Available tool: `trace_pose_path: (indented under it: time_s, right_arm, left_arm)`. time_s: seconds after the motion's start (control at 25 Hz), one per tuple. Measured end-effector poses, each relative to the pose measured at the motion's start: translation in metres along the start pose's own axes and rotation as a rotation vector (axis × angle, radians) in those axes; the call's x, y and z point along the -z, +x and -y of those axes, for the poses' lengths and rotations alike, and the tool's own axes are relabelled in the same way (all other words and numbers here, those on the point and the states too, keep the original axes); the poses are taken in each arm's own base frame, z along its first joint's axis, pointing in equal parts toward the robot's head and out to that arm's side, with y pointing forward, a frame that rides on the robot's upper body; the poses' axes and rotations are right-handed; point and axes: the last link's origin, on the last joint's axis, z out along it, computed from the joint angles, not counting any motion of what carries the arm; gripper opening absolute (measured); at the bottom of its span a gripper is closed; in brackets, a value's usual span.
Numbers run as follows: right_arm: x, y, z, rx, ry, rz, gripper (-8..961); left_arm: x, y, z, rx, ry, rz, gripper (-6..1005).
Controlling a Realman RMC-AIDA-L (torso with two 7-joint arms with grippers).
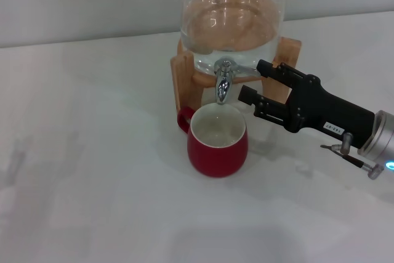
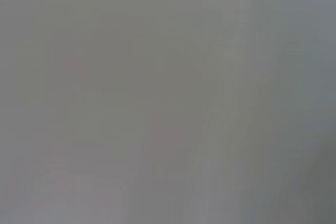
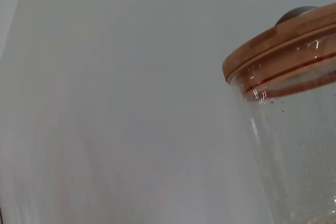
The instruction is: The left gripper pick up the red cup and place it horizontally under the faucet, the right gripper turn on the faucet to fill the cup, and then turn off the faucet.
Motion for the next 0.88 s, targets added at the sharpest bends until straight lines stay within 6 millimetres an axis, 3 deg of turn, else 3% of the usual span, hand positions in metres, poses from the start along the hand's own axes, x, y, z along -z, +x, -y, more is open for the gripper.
trace_pose_path:
  time_s: [0.88]
  right_arm:
    - [-0.0014, -0.0023, -0.0028, -0.019, -0.048, -0.02, 780]
  left_arm:
    - [-0.0035, 0.0009, -0.0007, -0.003, -0.007, -0.002, 877]
